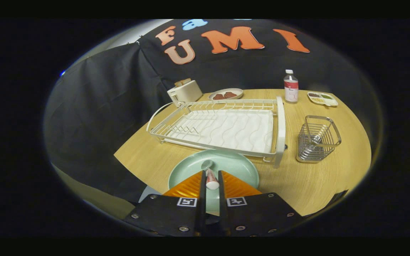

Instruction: Take the plate from the dish rack, then take the spoon from the basket and place it into the plate.

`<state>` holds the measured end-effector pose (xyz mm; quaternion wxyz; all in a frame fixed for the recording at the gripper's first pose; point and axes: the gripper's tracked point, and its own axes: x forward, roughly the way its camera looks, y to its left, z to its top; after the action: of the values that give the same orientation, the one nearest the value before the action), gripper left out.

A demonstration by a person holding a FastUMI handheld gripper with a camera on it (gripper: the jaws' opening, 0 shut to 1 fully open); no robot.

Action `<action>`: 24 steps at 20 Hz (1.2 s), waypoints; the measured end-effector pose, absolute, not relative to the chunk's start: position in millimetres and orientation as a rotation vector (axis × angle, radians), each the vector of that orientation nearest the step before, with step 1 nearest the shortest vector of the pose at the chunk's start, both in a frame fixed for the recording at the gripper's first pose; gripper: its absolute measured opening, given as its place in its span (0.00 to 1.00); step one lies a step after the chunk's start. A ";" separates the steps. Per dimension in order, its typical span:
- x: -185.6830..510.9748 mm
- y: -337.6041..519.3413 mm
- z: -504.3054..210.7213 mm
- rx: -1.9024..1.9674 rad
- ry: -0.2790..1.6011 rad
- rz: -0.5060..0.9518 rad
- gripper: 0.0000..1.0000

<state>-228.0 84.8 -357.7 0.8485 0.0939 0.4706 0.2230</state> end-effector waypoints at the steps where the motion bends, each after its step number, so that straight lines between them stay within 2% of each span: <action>1: -231.3 82.6 -362.0 0.209 1.006 0.459 0.17; 18: -263.1 58.0 -405.0 0.272 1.175 0.334 0.28; 24: -238.0 46.2 -377.2 0.284 1.092 0.281 0.31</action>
<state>-238.0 46.2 -377.2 0.8358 0.1343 0.5156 0.1328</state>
